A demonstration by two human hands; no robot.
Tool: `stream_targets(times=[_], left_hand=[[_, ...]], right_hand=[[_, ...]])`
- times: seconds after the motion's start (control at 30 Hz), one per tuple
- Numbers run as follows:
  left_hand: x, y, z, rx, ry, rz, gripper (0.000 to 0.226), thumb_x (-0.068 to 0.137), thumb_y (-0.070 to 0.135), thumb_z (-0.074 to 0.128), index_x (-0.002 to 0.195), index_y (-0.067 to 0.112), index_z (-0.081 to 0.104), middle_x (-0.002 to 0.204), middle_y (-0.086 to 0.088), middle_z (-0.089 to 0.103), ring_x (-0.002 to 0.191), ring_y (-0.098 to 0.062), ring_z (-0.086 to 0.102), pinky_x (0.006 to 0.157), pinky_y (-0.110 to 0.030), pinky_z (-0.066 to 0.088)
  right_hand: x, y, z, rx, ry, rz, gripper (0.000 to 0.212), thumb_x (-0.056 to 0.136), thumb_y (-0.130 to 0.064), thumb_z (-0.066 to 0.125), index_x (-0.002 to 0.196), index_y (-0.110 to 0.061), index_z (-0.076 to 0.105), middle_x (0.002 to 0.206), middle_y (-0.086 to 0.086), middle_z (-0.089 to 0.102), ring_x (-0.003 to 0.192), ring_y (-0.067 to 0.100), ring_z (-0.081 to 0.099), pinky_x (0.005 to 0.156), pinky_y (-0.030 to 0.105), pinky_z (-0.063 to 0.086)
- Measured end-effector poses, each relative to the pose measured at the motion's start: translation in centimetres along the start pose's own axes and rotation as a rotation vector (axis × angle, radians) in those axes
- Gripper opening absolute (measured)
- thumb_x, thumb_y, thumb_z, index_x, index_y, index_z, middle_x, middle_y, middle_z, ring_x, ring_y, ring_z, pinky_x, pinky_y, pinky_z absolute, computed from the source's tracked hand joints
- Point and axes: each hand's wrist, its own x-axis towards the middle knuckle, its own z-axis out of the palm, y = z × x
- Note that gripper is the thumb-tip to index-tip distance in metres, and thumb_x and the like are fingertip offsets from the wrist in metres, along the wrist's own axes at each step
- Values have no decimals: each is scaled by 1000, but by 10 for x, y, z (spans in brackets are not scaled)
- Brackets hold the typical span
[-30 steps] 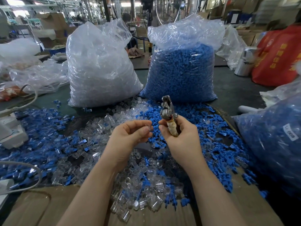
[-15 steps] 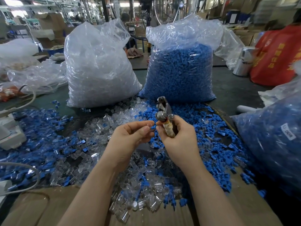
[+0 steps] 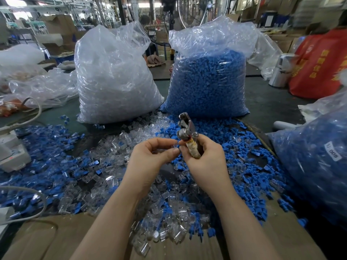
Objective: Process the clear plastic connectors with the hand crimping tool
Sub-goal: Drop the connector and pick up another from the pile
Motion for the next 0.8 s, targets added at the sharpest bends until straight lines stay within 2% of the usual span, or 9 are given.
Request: stream_targets(times=[0.13,0.27,0.37,0.47,0.6,0.63,0.7,0.8], left_hand=[[1,0,0,4,14,12,23,64,25,81,86,25,79,86,-5,77,84,-19,74,78,-39,59],[0,0,0,-11,17,8,19,67,19,81,86,21,79,87,-6,77,84,-19,74,76,-34,59],[1,-1,0,-46,20,-4,14,77,7,78,86,17,79,90,-8,77,87,-21,74,80,-34,59],[0,1,2,-122,59,-24,16,78,6,76,89,17,77,89,-7,77,87,-19,74,78,-25,58],[1,2,2,-227,114,-19,21,80,-1,72,98,9,72,90,-9,77,88,-20,74,77,-22,58],[1,3,2,-240,123,-13,22,80,-2,72,99,8,71,92,-9,76,88,-20,74,78,-23,59],[1,4,2,-246,127,3,24,81,-3,71,102,8,70,93,-9,76,89,-21,74,79,-24,59],[1,5,2,-221,128,41,24,83,-3,70,103,10,70,93,-7,77,88,-18,74,76,-23,59]], right_hand=[[0,0,-1,-8,-13,4,9,88,-18,71,92,-26,69,79,-10,70,74,8,66,67,29,57],[0,0,-1,-20,-24,-2,11,87,-18,71,98,-22,71,80,-5,71,76,11,67,73,42,57],[0,0,-2,-15,-39,-6,12,88,-18,71,98,-24,70,81,-6,71,76,11,67,72,41,57],[0,2,-5,3,-11,-5,10,90,-19,69,93,-28,69,82,-10,71,76,10,67,71,35,57],[3,6,-13,-3,16,31,10,90,-21,68,90,-31,68,79,-17,69,68,4,62,62,27,50],[3,7,-14,-18,1,43,10,90,-21,69,89,-31,68,79,-17,69,68,5,62,63,29,51],[3,8,-15,-52,-42,74,9,88,-21,69,88,-30,67,80,-11,70,74,11,65,70,40,57],[2,6,-14,-141,-126,78,8,87,-24,68,93,-29,67,83,-7,70,78,23,66,75,50,56]])
